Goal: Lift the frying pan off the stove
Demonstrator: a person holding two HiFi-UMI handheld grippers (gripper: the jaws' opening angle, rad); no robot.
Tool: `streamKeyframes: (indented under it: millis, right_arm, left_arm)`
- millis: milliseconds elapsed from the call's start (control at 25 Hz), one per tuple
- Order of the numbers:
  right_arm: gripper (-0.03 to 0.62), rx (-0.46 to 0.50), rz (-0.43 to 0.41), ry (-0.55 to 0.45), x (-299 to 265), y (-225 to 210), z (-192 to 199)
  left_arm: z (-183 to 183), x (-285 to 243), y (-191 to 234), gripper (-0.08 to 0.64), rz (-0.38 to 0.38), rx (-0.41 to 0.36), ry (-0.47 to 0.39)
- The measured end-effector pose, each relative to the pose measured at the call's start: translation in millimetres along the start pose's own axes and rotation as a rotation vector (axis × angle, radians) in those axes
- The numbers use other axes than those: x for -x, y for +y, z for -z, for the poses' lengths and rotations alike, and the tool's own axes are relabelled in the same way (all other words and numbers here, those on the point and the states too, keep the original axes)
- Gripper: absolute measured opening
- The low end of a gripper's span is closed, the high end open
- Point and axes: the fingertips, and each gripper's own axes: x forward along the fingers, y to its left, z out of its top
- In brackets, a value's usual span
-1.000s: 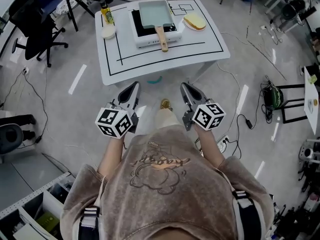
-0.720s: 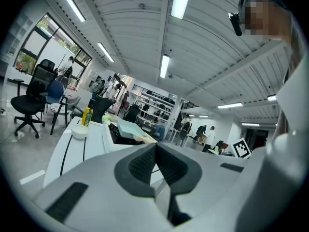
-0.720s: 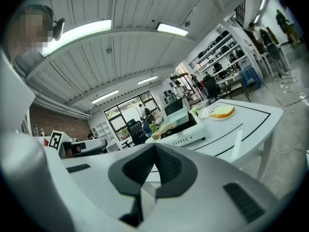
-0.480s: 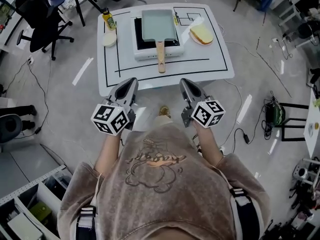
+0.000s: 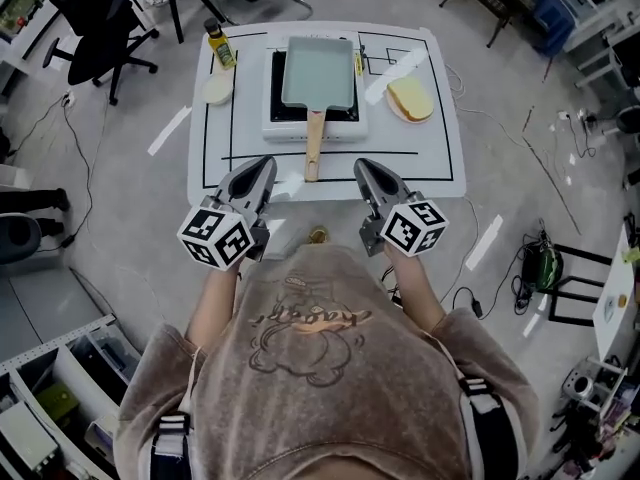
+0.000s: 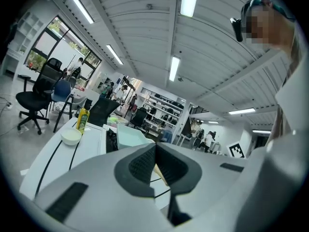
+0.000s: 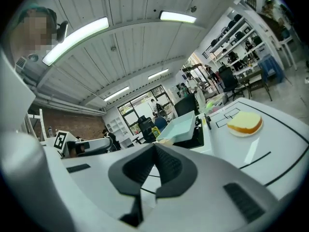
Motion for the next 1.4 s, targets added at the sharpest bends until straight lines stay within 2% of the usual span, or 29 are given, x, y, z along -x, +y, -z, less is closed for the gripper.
streamKeyframes:
  millis: [160,480,760,1160,1400]
  right_arm:
    - [-0.003,0.006,-0.034,0.023,-10.4,-11.7,-7.9]
    - [-0.003,0.007,-0.045,0.022,-32.9,-19.5,-22.8]
    - [-0.002,-0.001,-0.005,0.015,-42.1,-22.4,-27.8]
    - [-0.002,-0.001,0.049,-0.020,-45.6,-20.9,-39.3]
    - [-0.002,0.015,0.030,-0.040,-47.3,-14.1,-43.9]
  left_arm:
    - [-4.9,-12.3,1.5,0.008,-0.023,0.007,-0.021]
    - [-17.0,-28.8,16.1,0.008,-0.023,0.007,-0.024]
    - [-25.4,-36.7,29.5,0.008,0.011,0.015,-0.006]
    - [-38.4,-51.4,32.5,0.008,0.101,-0.001,0.024]
    - [-39.7,-58.0,35.9,0.008,0.136,-0.015,0.043]
